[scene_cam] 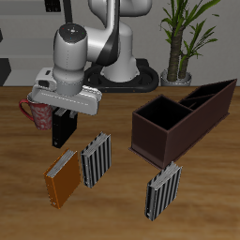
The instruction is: Place the black book into the left desk caddy's left compartment
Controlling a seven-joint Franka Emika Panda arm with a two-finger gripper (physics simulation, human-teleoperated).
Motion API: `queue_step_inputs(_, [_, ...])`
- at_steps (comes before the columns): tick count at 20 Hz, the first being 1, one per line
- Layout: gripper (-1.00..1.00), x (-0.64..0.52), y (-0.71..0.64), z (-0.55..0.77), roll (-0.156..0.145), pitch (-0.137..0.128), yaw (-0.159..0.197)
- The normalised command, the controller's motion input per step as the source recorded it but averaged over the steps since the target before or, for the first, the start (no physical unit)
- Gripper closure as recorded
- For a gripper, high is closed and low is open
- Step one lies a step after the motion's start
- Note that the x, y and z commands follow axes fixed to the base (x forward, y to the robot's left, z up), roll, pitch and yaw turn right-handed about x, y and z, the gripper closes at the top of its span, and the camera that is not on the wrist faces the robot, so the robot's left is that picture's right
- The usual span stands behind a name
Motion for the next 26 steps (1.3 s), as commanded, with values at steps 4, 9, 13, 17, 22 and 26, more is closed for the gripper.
queue_step_inputs(4, [1.0,-0.47,0.48,0.48,-0.009,-0.055,-0.039])
queue_step_inputs(9, [1.0,-0.32,0.38,0.33,0.017,-0.033,0.002])
queue_step_inputs(13, [1.0,-0.46,0.45,0.42,0.002,-0.047,0.018])
queue_step_inputs(17, [1.0,-0.35,0.28,0.24,-0.058,0.063,-0.039])
queue_step_inputs(22, [1.0,-0.3,0.23,0.17,-0.037,0.011,-0.055])
queue_step_inputs(26, [1.0,-0.22,0.14,0.06,-0.029,-0.007,-0.048])
